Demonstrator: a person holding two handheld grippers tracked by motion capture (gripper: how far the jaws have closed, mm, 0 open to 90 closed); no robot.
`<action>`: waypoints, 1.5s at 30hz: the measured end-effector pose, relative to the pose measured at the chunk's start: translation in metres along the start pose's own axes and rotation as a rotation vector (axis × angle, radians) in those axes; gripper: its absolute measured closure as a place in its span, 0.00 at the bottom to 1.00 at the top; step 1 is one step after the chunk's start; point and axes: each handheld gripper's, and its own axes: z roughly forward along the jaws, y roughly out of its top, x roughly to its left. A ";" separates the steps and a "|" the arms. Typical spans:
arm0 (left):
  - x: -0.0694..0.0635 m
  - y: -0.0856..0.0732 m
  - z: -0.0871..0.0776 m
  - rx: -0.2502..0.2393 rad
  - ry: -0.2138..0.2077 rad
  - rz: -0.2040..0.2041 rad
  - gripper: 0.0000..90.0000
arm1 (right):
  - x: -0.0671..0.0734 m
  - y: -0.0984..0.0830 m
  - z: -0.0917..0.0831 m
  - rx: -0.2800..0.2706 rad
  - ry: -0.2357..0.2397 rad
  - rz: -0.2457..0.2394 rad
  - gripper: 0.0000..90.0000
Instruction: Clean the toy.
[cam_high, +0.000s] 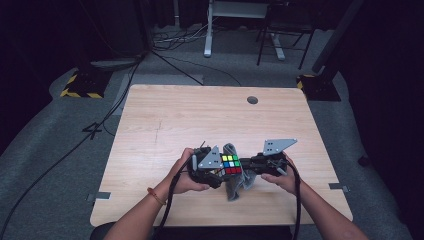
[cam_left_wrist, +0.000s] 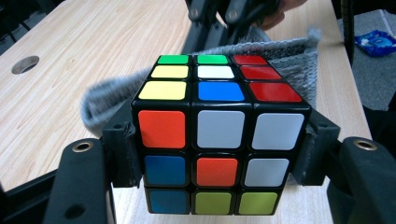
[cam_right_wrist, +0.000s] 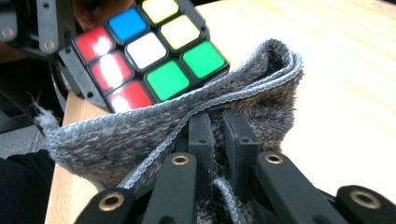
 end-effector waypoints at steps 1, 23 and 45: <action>0.000 0.000 0.000 0.005 0.006 0.001 0.37 | -0.001 0.000 -0.002 -0.011 -0.002 0.001 0.92; 0.020 -0.019 0.005 0.140 0.104 -0.029 0.37 | 0.001 0.007 -0.011 0.109 -0.038 -0.079 0.92; 0.048 -0.063 0.012 0.180 0.063 -0.162 0.37 | -0.041 -0.027 -0.004 0.286 -0.171 -0.028 0.92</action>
